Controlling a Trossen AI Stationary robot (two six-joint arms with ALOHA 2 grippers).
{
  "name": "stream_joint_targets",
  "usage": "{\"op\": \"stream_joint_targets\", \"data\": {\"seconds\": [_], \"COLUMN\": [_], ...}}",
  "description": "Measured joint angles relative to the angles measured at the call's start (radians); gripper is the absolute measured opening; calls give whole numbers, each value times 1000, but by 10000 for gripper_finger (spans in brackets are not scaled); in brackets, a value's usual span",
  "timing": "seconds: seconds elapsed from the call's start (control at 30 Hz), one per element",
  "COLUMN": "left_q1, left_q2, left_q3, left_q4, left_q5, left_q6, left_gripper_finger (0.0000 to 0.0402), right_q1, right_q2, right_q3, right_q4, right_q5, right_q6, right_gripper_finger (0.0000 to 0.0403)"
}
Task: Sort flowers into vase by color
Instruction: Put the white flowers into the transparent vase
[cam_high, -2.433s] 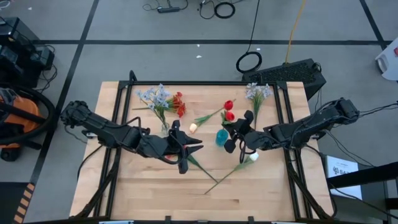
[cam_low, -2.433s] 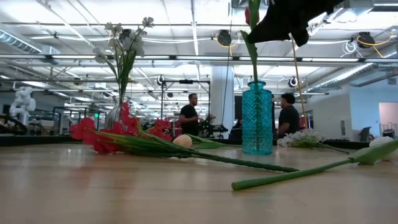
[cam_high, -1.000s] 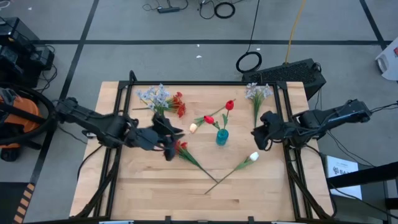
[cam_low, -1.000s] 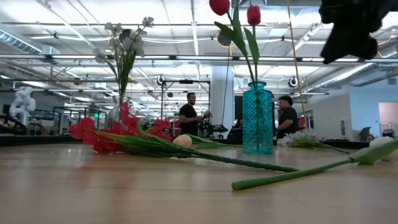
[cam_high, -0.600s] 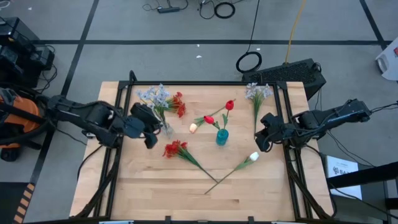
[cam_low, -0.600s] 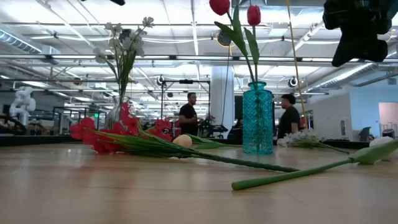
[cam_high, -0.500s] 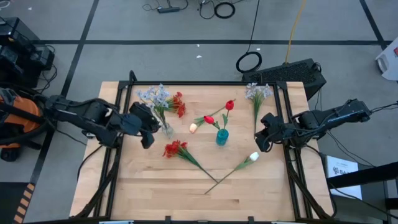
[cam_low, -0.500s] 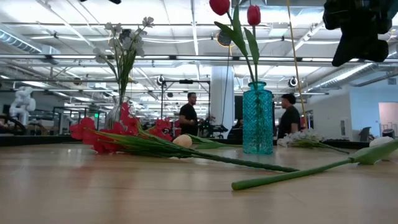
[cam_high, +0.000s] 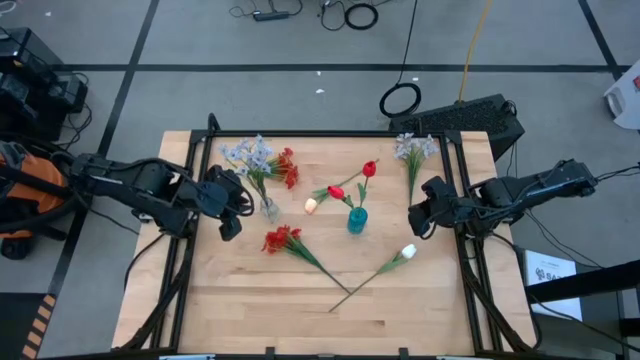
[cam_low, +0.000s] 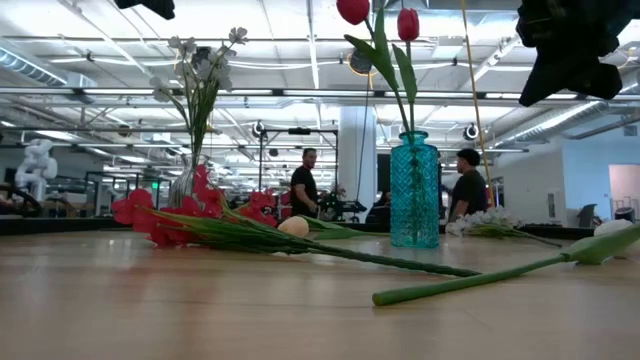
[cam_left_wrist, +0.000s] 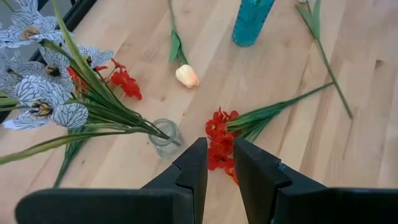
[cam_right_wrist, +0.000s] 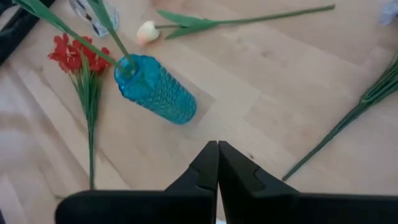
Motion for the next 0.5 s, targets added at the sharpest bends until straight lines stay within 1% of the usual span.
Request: {"op": "stream_joint_targets", "data": {"seconds": [0.13,0.3,0.43,0.5], "left_q1": [0,-1,-3,-4], "left_q2": [0,1,1,1], "left_q3": [0,-3,-35,-56], "left_q4": [-2,-23,-27,-26], "left_q5": [0,21,31,35], "left_q6": [22,14,-34,-48], "left_gripper_finger": [83,83,83,83], "right_q1": [0,0,0,0], "right_q2": [6,27,52,65], "right_q3": [0,0,0,0], "right_q4": [28,125,160,166], "right_q5": [15,16,17,17], "right_q6": [1,-3,-48,-34], "right_gripper_finger": [1,1,1,1]}}
